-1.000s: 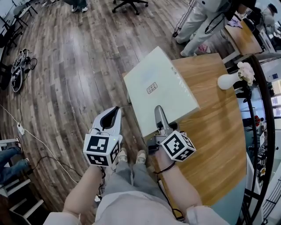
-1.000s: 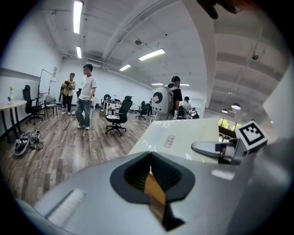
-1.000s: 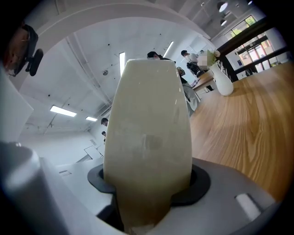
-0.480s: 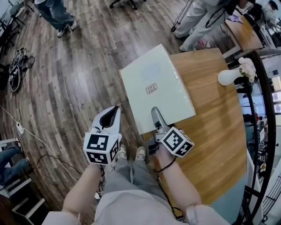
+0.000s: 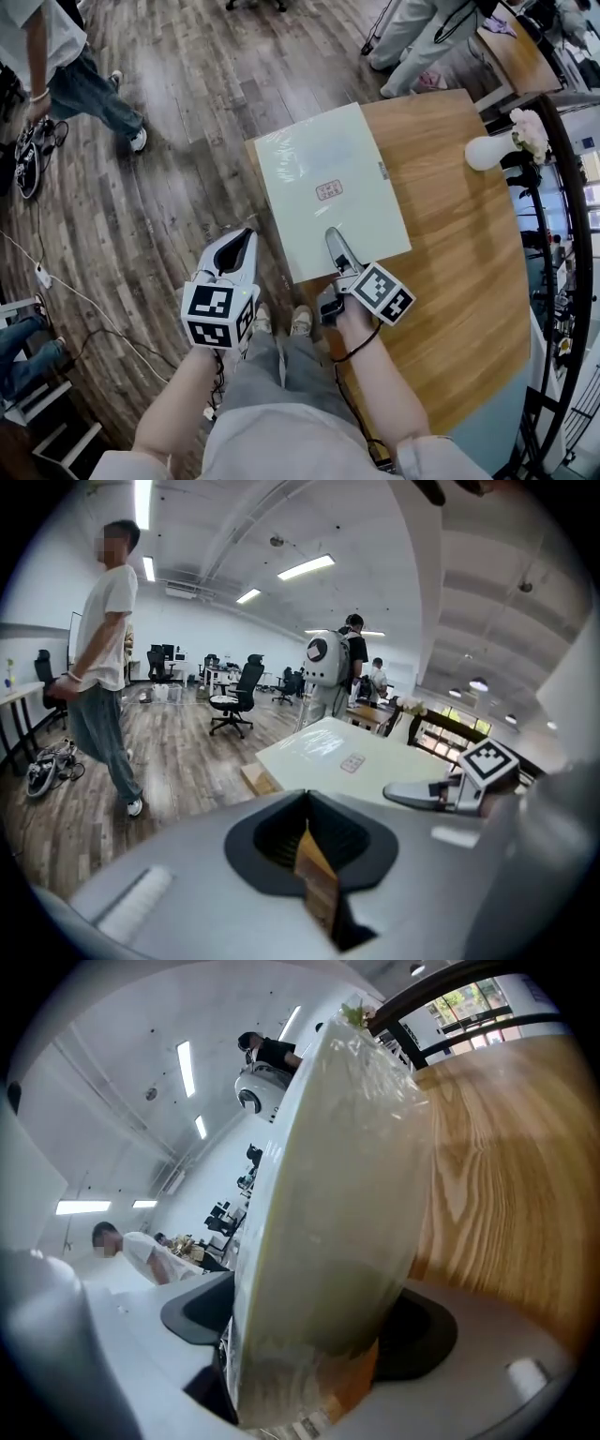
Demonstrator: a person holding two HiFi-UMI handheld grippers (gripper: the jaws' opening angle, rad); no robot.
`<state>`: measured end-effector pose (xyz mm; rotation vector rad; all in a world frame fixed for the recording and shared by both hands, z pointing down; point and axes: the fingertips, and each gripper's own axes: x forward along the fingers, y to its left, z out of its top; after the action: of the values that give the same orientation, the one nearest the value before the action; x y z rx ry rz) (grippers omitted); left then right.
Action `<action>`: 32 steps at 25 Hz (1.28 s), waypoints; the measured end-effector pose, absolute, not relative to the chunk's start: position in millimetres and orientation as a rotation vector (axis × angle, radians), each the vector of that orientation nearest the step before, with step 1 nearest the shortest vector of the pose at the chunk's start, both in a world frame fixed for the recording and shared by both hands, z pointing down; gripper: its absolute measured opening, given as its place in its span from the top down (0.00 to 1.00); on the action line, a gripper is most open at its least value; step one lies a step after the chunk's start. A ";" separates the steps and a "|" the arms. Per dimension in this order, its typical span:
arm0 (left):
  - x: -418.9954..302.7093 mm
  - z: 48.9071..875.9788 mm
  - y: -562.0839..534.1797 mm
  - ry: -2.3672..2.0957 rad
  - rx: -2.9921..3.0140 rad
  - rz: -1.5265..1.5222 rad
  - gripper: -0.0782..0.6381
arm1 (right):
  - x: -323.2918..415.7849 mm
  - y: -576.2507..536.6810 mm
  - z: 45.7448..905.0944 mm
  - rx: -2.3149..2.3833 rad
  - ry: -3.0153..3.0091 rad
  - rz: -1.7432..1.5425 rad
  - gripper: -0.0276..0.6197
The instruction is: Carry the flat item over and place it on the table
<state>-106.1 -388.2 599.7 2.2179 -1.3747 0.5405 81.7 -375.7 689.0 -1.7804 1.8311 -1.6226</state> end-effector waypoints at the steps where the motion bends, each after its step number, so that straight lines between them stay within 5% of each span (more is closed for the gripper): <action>1: -104.7 601.3 -387.9 -1.370 2.218 0.544 0.89 | 82.7 -374.7 692.2 -1.786 1.827 -1.635 0.25; 23: -78.4 607.7 -358.2 -1.301 2.230 0.558 0.89 | 114.8 -339.8 733.5 -1.899 1.622 -1.822 0.06; 32: -71.1 577.8 -343.8 -1.325 2.279 0.534 0.89 | 130.2 -322.5 704.7 -1.979 1.684 -1.758 0.07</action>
<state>-71.1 -343.8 577.8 2.2792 -1.3249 0.5336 130.2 -322.5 704.7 -1.9792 1.6838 -1.7584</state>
